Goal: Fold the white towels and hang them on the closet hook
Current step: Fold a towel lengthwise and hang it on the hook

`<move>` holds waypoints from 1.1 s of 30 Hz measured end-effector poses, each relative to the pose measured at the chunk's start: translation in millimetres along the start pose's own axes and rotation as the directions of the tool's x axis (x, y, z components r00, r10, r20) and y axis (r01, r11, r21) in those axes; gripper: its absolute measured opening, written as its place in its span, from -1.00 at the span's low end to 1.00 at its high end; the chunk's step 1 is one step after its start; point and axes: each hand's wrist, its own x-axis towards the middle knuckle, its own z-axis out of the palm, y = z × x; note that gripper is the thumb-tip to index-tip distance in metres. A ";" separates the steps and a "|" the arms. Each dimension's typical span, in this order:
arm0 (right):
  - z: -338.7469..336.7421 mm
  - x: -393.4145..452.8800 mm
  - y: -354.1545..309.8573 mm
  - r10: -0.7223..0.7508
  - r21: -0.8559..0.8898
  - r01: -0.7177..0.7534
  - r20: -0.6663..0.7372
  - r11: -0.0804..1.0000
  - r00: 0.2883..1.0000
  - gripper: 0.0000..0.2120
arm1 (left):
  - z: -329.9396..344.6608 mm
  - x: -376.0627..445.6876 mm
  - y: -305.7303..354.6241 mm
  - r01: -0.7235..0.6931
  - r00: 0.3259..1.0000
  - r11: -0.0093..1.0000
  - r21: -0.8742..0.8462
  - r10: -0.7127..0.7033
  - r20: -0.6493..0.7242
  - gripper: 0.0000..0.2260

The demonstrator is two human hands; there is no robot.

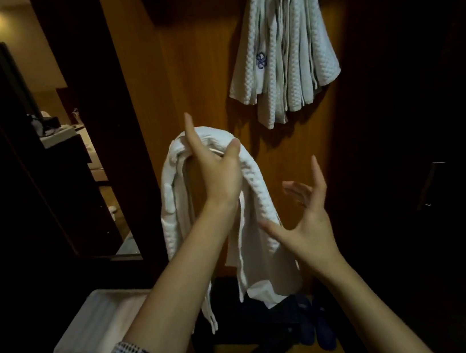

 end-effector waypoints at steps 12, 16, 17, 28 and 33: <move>-4.7 23.6 22.1 -0.605 -0.546 0.409 -0.243 0.731 0.758 -0.76 | -7.2 15.7 12.7 -0.177 0.980 0.984 0.032 0.173 0.100 -0.31; 16.9 -1.4 27.5 -0.742 -0.545 0.594 -0.080 0.592 0.666 -0.93 | 2.6 9.9 21.5 -0.155 0.980 0.988 -0.011 0.155 0.123 -0.31; 21.2 -7.1 33.6 -0.812 -0.586 0.646 -0.035 0.489 0.582 -0.96 | 4.6 8.2 23.3 -0.167 0.977 0.986 -0.014 0.167 0.131 -0.31; 38.0 -17.7 20.9 -0.715 -0.570 0.529 -0.157 0.629 0.681 -0.67 | 17.1 5.4 32.4 -0.274 0.954 0.961 -0.037 0.277 0.115 -0.33; 48.9 -7.5 19.0 -0.574 -0.663 0.300 -0.240 0.686 0.783 -0.55 | 25.7 6.6 40.3 -0.289 0.952 0.957 -0.034 0.291 0.097 -0.38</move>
